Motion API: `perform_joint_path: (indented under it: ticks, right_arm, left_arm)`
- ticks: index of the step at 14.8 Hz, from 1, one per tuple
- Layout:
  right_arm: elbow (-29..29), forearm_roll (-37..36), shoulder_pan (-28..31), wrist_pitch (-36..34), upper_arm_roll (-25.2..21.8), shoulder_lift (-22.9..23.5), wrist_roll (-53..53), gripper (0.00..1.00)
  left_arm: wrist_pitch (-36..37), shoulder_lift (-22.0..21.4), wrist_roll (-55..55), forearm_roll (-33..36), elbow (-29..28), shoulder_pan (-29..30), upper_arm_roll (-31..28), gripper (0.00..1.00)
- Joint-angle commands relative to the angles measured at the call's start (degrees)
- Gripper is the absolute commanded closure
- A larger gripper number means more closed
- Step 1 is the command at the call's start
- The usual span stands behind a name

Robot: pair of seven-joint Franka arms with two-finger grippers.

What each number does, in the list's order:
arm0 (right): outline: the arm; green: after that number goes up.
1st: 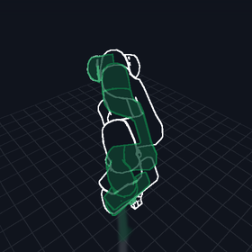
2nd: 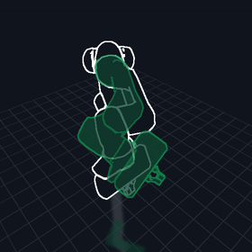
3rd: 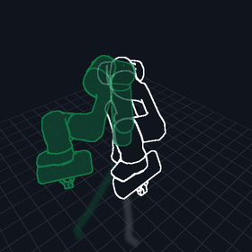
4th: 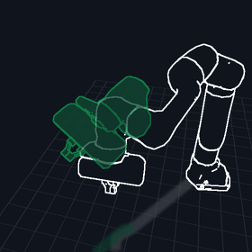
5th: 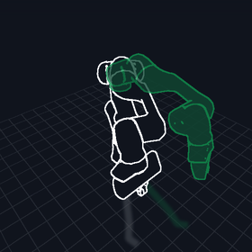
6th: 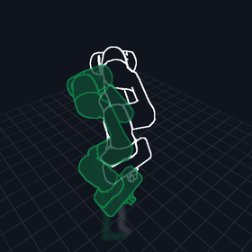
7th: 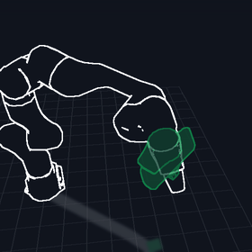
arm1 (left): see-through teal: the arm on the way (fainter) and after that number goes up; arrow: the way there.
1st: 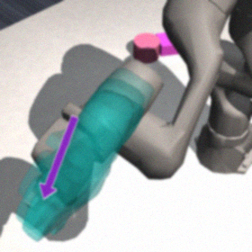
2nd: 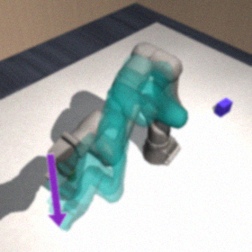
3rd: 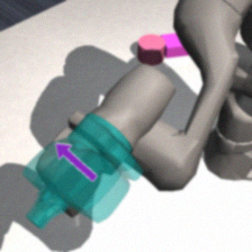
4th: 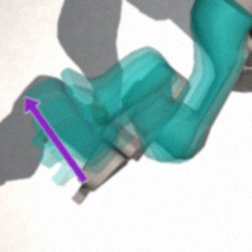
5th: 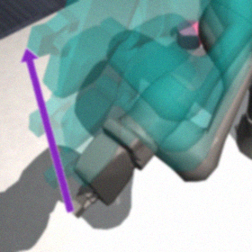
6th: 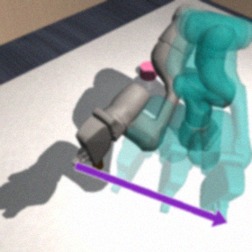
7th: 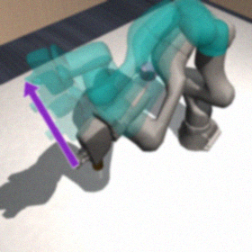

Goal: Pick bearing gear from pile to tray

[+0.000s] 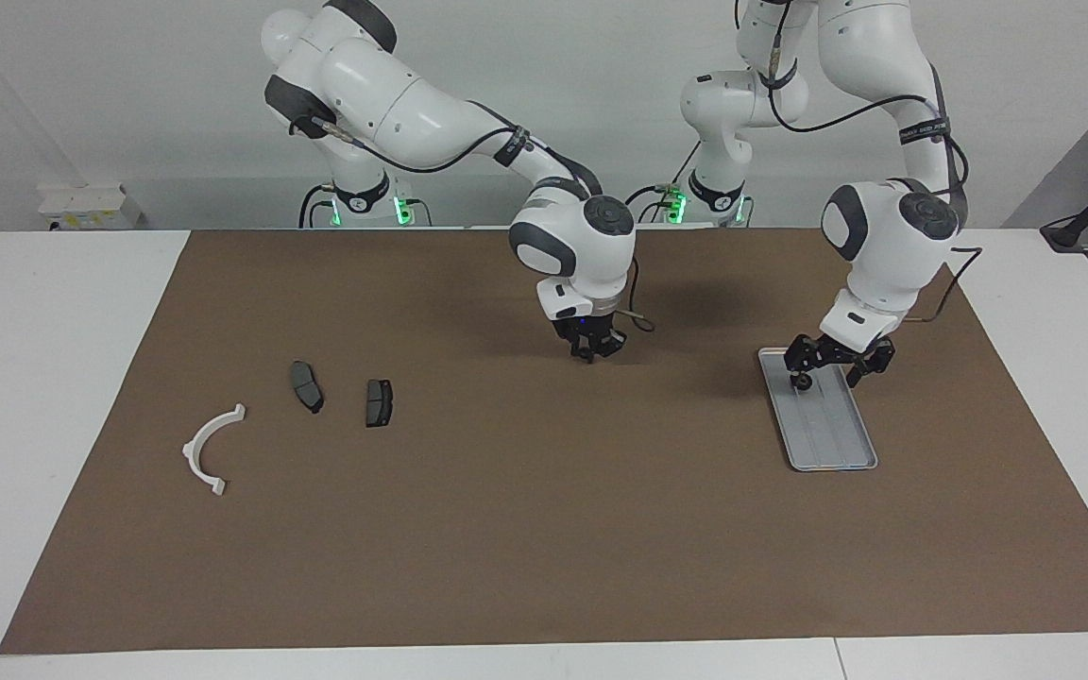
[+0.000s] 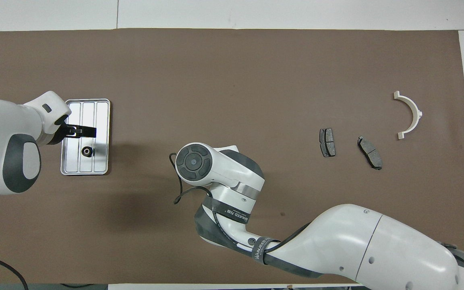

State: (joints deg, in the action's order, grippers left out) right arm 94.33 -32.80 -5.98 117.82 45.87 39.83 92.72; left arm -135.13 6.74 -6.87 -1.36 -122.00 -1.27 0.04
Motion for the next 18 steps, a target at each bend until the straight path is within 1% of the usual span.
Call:
perform_joint_path:
  ticks: [1, 3, 4, 6, 8, 10, 12, 15, 17, 18]
  right_arm:
    - [-3.4, -1.3, 2.2, -4.8, 0.8, -1.7, 0.3, 0.00]
    - [-5.8, -0.5, 3.9, -7.9, 1.2, -3.3, -2.0, 0.00]
    - [-6.3, 0.3, 5.2, -9.0, 1.5, -4.6, -4.1, 0.00]
    - [-6.7, 3.2, 8.6, -10.1, 2.0, -7.5, -10.1, 0.00]
    - [-7.5, 5.5, 11.2, -12.3, 2.0, -9.8, -16.9, 0.00]
    - [-8.5, 6.4, 13.5, -14.9, 2.0, -11.7, -24.0, 0.00]
    - [-9.3, 6.5, 16.6, -17.9, 2.6, -12.9, -32.5, 0.00]
    - [-9.6, 6.5, 24.4, -20.3, 6.0, -14.2, -47.2, 0.00]
    - [-9.8, 6.4, 28.8, -21.7, 7.8, -14.3, -53.8, 0.00]
    - [-10.2, 6.5, 30.4, -22.3, 8.7, -14.3, -55.2, 0.00]
  left_arm:
    - [0.6, 0.4, 0.2, -0.8, 0.5, -0.8, -0.5, 0.00]
    - [0.3, 0.4, 0.9, -0.8, 0.6, -0.9, -0.5, 0.00]
    - [-0.6, 0.5, 3.3, -0.8, 0.7, -2.1, -0.4, 0.00]
    - [-1.3, 1.1, 9.7, -0.8, 1.5, -6.2, -0.5, 0.00]
    - [0.1, 1.3, 17.5, -0.8, 3.8, -10.7, -0.5, 0.00]
    - [2.4, 2.2, 24.2, -0.6, 6.0, -14.8, -0.5, 0.00]
    - [4.4, 2.2, 30.5, 0.1, 6.1, -20.2, -0.6, 0.00]
    - [4.8, 2.0, 37.8, 0.7, 5.3, -26.3, -0.6, 0.00]
    - [4.4, 2.3, 41.4, 0.8, 4.4, -29.5, -0.6, 0.00]
    - [4.4, 2.4, 42.7, 0.9, 4.1, -30.6, -0.5, 0.00]
